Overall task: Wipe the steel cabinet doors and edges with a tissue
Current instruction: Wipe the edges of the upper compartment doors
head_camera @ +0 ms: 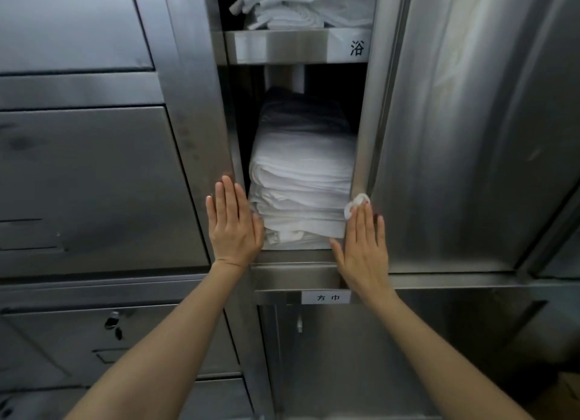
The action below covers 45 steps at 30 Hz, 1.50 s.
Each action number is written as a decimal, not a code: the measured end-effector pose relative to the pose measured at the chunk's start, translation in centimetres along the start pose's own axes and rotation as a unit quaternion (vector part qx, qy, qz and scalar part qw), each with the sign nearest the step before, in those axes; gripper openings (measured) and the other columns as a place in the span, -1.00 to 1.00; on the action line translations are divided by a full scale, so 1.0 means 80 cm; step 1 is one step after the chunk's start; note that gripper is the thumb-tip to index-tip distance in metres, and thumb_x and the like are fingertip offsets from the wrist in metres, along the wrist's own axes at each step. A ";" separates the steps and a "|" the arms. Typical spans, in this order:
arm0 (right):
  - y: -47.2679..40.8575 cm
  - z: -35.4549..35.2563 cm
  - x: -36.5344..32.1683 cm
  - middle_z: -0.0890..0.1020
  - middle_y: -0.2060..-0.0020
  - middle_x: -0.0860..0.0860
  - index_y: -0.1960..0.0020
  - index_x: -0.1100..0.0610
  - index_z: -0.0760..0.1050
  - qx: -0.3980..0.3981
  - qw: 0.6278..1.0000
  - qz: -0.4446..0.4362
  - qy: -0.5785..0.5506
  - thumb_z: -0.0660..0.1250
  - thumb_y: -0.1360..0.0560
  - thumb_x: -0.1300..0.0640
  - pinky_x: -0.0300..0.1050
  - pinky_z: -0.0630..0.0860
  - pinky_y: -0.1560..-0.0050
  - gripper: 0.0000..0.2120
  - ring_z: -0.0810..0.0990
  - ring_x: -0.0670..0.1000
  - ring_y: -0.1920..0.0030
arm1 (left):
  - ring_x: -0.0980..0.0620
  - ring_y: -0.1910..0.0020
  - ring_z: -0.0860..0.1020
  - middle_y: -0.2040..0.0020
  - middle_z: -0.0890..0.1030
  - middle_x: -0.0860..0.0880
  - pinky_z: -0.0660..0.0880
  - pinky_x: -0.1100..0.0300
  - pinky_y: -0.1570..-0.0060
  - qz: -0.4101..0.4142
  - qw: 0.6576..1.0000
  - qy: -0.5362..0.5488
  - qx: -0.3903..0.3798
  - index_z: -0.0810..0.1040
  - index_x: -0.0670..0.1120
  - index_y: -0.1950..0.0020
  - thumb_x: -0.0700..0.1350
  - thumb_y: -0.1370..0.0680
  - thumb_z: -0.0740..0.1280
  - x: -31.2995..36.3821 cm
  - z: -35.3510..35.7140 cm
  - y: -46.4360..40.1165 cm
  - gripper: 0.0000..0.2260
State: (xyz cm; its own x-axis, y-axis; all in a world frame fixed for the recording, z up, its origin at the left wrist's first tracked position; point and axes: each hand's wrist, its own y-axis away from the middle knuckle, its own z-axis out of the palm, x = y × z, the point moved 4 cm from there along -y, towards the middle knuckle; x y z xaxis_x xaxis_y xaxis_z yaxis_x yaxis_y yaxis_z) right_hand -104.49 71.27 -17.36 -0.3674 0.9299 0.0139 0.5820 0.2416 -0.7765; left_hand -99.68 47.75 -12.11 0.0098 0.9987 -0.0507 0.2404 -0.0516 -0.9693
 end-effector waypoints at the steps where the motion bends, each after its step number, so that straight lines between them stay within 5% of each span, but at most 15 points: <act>1: -0.028 -0.014 0.001 -0.03 -0.57 0.23 -0.58 0.33 -0.07 0.026 1.000 0.008 -0.002 -0.10 -0.67 -0.20 0.08 -0.15 -0.59 -0.28 -0.02 0.16 -0.60 | -0.12 -0.60 -0.15 -0.62 -0.21 -0.16 -0.14 -0.06 -0.57 0.005 1.000 0.002 0.005 -0.15 -0.23 -0.60 -0.08 -0.61 0.09 0.000 0.000 0.000 -0.35; 5: -0.053 -0.014 0.002 -0.07 -0.57 0.22 -0.58 0.33 -0.10 0.065 0.997 0.036 -0.017 0.02 -0.67 -0.17 0.10 -0.13 -0.59 -0.27 -0.09 0.15 -0.60 | -0.13 -0.60 -0.12 -0.62 -0.18 -0.16 -0.11 -0.07 -0.57 0.014 1.000 0.000 0.018 -0.12 -0.24 -0.60 -0.08 -0.60 0.10 -0.001 0.001 0.001 -0.34; 10: 0.091 0.054 -0.007 -0.13 -0.60 0.19 -0.60 0.32 -0.15 -0.025 0.999 0.011 -0.018 0.10 -0.60 -0.25 0.13 0.00 -0.58 -0.13 -0.01 0.16 -0.60 | -0.13 -0.61 -0.11 -0.62 -0.17 -0.17 -0.10 -0.07 -0.57 0.018 0.999 -0.012 0.025 -0.10 -0.25 -0.60 -0.09 -0.58 0.12 -0.002 0.004 0.003 -0.33; 13: 0.021 0.023 -0.011 -0.15 -0.59 0.23 -0.59 0.33 -0.16 0.009 0.999 0.030 -0.024 -0.01 -0.63 -0.29 0.16 -0.01 -0.57 -0.16 -0.02 0.19 -0.59 | -0.13 -0.61 -0.11 -0.62 -0.17 -0.17 -0.10 -0.07 -0.57 0.016 0.999 -0.020 0.025 -0.10 -0.25 -0.60 -0.08 -0.58 0.11 0.000 0.003 0.002 -0.33; 19: -0.151 -0.077 0.001 0.14 -0.54 0.33 -0.55 0.39 0.07 0.160 0.986 0.040 -0.036 0.03 -0.66 -0.22 0.13 -0.12 -0.57 -0.25 0.12 0.25 -0.56 | -0.12 -0.61 -0.13 -0.62 -0.18 -0.15 -0.11 -0.06 -0.57 0.019 1.000 -0.013 0.018 -0.12 -0.24 -0.61 -0.07 -0.61 0.08 -0.002 0.003 0.002 -0.35; 22: -0.051 -0.010 0.000 -0.03 -0.57 0.27 -0.58 0.35 -0.07 0.063 0.998 0.018 -0.024 0.00 -0.66 -0.24 0.09 -0.14 -0.58 -0.22 0.02 0.21 -0.58 | -0.12 -0.61 -0.12 -0.62 -0.17 -0.15 -0.10 -0.06 -0.57 0.024 0.999 -0.015 0.026 -0.11 -0.24 -0.61 -0.07 -0.61 0.08 -0.001 0.003 0.004 -0.36; 26: 0.116 0.063 0.004 0.00 -0.59 0.22 -0.56 0.35 0.07 -0.084 0.996 -0.010 -0.002 0.00 -0.64 -0.28 0.13 0.00 -0.57 -0.21 0.18 0.21 -0.55 | -0.12 -0.61 -0.12 -0.62 -0.18 -0.15 -0.10 -0.06 -0.57 0.019 0.999 -0.013 0.027 -0.12 -0.24 -0.61 -0.07 -0.61 0.08 -0.002 0.003 0.005 -0.36; 31: 0.016 0.014 -0.008 -0.08 -0.59 0.22 -0.58 0.33 -0.06 0.000 1.000 0.016 -0.018 -0.03 -0.64 -0.25 0.10 -0.11 -0.58 -0.22 -0.02 0.17 -0.60 | -0.12 -0.60 -0.13 -0.62 -0.19 -0.15 -0.10 -0.06 -0.57 0.019 0.999 -0.011 0.027 -0.12 -0.25 -0.61 -0.06 -0.63 0.04 -0.001 0.002 0.004 -0.38; 35: -0.077 -0.039 0.004 -0.01 -0.57 0.19 -0.57 0.34 0.01 0.079 0.994 0.026 -0.066 -0.10 -0.68 -0.17 0.10 -0.17 -0.58 -0.31 -0.05 0.10 -0.59 | -0.12 -0.60 -0.14 -0.62 -0.21 -0.14 -0.11 -0.06 -0.57 0.018 1.000 -0.013 0.017 -0.14 -0.24 -0.60 -0.06 -0.63 0.05 -0.002 0.002 0.003 -0.37; 41: 0.088 0.047 0.007 0.08 -0.58 0.22 -0.55 0.35 0.12 -0.060 0.998 -0.029 -0.014 -0.03 -0.68 -0.13 0.25 0.19 -0.49 -0.35 0.08 0.15 -0.59 | -0.11 -0.61 -0.13 -0.62 -0.18 -0.14 -0.10 -0.06 -0.57 0.017 0.999 -0.010 0.027 -0.11 -0.24 -0.60 -0.07 -0.61 0.08 -0.002 0.003 0.004 -0.36; 45: 0.045 0.033 0.008 0.05 -0.58 0.22 -0.56 0.35 0.09 -0.029 0.999 -0.031 -0.002 -0.06 -0.69 -0.14 0.14 -0.02 -0.58 -0.34 0.01 0.13 -0.60 | -0.12 -0.61 -0.13 -0.62 -0.19 -0.15 -0.10 -0.06 -0.57 0.019 0.999 -0.012 0.026 -0.11 -0.25 -0.60 -0.07 -0.61 0.08 -0.002 0.002 0.004 -0.36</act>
State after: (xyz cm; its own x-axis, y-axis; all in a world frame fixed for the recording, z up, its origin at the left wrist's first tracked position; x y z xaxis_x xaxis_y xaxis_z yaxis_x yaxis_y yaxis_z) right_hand -104.52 72.00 -21.84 -0.4066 0.9117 0.0586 0.5989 0.3144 -0.7365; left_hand -99.73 47.60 -12.42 -0.0066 0.9957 -0.0922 0.1895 -0.0893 -0.9778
